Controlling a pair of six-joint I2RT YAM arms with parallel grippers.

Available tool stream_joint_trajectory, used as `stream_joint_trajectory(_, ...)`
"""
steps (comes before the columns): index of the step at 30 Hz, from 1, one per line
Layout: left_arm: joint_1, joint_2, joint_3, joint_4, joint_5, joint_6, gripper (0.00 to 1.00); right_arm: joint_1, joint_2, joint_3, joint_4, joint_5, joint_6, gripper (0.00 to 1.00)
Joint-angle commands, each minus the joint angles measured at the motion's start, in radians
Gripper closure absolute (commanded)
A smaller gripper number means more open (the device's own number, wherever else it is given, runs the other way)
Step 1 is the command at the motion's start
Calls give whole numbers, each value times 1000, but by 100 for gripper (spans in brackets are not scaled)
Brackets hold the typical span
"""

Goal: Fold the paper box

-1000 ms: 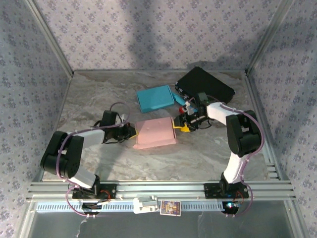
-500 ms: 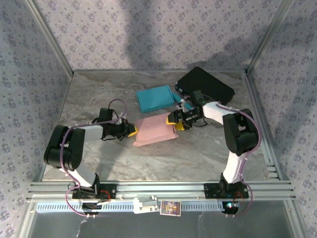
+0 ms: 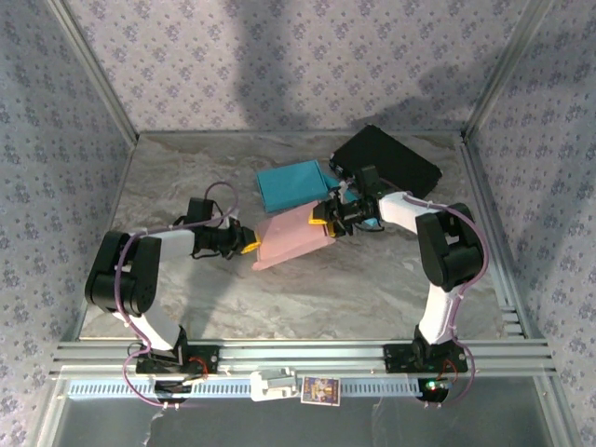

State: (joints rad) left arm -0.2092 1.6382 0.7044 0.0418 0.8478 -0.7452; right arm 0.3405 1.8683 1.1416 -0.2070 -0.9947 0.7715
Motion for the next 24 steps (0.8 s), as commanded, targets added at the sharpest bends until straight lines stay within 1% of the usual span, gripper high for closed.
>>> stream_joint_trajectory(1, 4, -41, 49, -68, -2, 27, 80, -1, -19, 10, 14, -32, 145, 56)
stream_joint_trajectory(2, 4, -54, 57, -94, -23, 34, 79, -3, -21, 10, 7, -29, 171, 57)
stream_joint_trajectory(4, 4, -104, 75, -154, -99, 59, 77, -8, -29, 10, -10, -26, 210, 58)
stream_joint_trajectory(6, 0, -190, 86, -212, -224, 83, 73, -12, -35, 10, -50, -20, 253, 58)
stream_joint_trajectory(9, -20, -335, 113, -273, -406, 133, 70, -23, -37, 8, -127, -27, 307, 60)
stream_joint_trajectory(11, -57, -411, 130, -276, -473, 196, 66, -32, -43, 4, -183, -28, 345, 60)
stream_joint_trajectory(12, -90, -447, 140, -264, -487, 256, 65, -38, -44, -1, -217, -33, 367, 60)
stream_joint_trajectory(15, -217, -512, 158, -255, -478, 467, 53, -56, -42, -2, -323, -59, 409, 60)
stream_joint_trajectory(17, -291, -525, 177, -288, -442, 593, 51, -68, -44, -2, -410, -57, 411, 61)
stream_joint_trajectory(19, -379, -526, 209, -371, -416, 742, 51, -84, -48, -18, -472, -74, 428, 62)
stream_joint_trajectory(20, -423, -525, 221, -414, -417, 812, 50, -90, -49, -20, -494, -82, 427, 62)
stream_joint_trajectory(21, -476, -521, 235, -465, -442, 886, 49, -98, -50, -19, -534, -85, 415, 62)
stream_joint_trajectory(22, -517, -516, 247, -506, -477, 931, 47, -107, -51, -18, -576, -82, 398, 62)
stream_joint_trajectory(24, -553, -507, 250, -540, -489, 985, 45, -119, -52, -23, -627, -79, 378, 62)
